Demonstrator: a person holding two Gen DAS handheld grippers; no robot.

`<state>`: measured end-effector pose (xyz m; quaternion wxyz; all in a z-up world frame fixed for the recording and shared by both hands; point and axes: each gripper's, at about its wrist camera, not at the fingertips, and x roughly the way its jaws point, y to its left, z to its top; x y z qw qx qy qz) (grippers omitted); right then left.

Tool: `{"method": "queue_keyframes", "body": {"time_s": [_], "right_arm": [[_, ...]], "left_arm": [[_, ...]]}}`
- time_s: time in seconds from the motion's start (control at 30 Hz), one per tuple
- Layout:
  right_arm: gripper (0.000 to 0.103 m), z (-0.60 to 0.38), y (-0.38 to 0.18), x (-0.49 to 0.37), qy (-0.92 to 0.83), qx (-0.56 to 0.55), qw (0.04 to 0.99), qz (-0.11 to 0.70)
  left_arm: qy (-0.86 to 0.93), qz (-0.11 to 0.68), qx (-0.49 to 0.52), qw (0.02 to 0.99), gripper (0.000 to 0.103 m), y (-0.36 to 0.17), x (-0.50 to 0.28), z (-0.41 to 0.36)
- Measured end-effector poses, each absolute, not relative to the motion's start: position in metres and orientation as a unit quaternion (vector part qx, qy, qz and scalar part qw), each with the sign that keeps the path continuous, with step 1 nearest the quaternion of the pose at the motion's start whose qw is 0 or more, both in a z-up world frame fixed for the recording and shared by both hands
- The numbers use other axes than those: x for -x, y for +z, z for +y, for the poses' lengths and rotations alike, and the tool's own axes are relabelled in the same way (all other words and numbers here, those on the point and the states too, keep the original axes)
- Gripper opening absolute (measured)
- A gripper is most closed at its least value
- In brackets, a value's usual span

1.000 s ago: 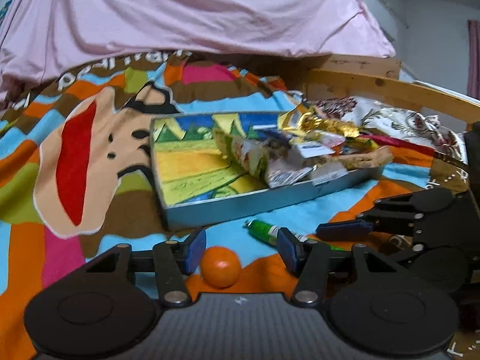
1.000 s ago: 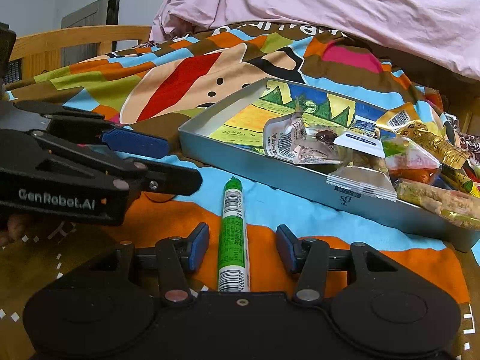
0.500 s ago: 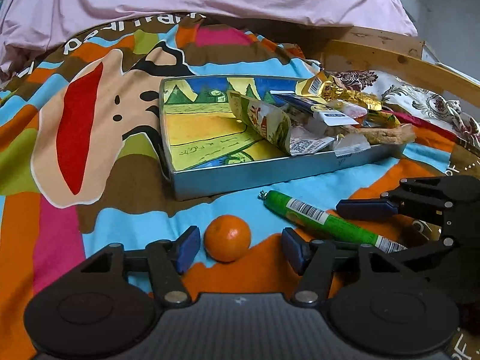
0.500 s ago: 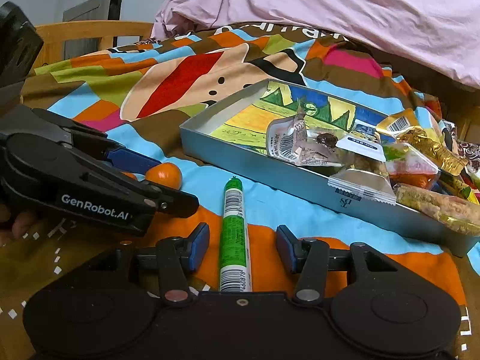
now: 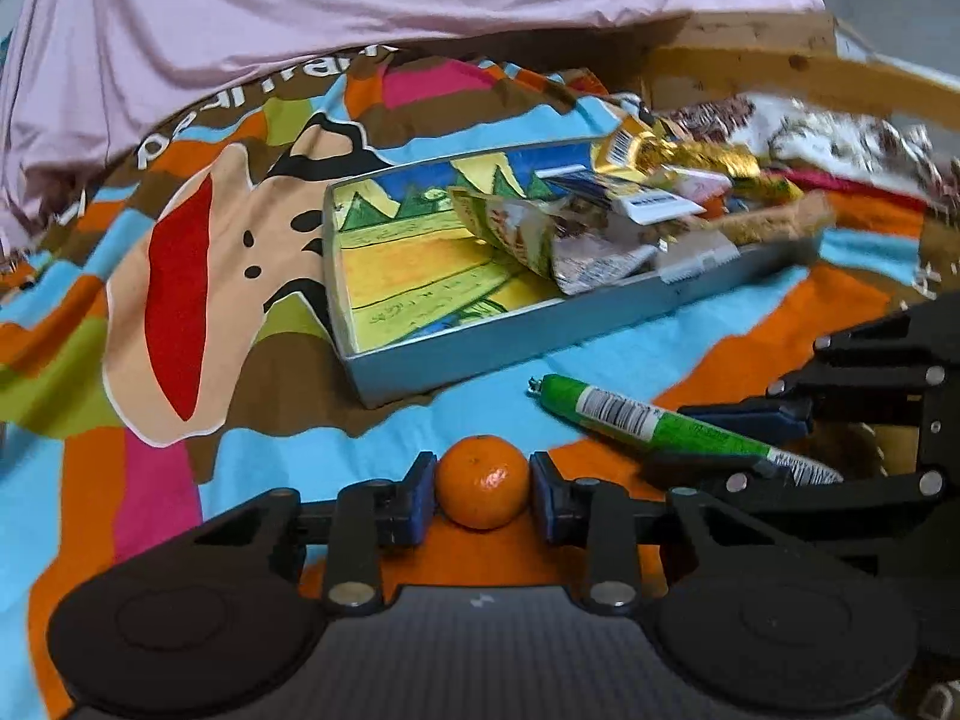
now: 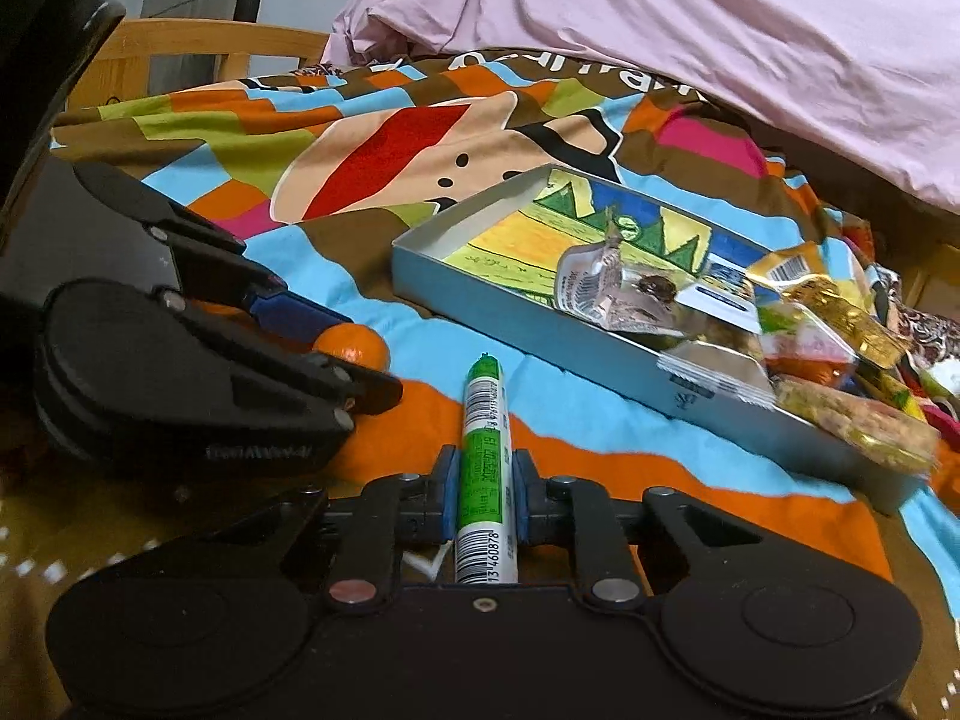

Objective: Organize snacks
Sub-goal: 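Lift the mandarin and green tube and carry them over the tray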

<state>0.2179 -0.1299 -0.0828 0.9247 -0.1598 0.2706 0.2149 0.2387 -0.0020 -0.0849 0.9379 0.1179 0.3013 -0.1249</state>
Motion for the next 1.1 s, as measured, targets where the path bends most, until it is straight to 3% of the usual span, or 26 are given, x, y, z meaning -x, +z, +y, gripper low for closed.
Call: {"method": "queue_keyframes", "body": {"time_s": [0.2, 0.43, 1.1], "right_arm": [[0.019, -0.138, -0.074, -0.186, 0.197, 0.186, 0.924, 0.268], [0.019, -0.153, -0.062, -0.139, 0.179, 0.23, 0.923, 0.251], [0.019, -0.181, -0.009, -0.066, 0.116, 0.27, 0.95, 0.102]], "left_arm": [[-0.106, 0.292, -0.151, 0.939, 0.035, -0.072, -0.21, -0.023], [-0.081, 0.266, -0.107, 0.955, 0.035, -0.045, -0.173, -0.026], [-0.089, 0.208, -0.056, 0.972, 0.035, 0.026, -0.099, -0.037]]}}
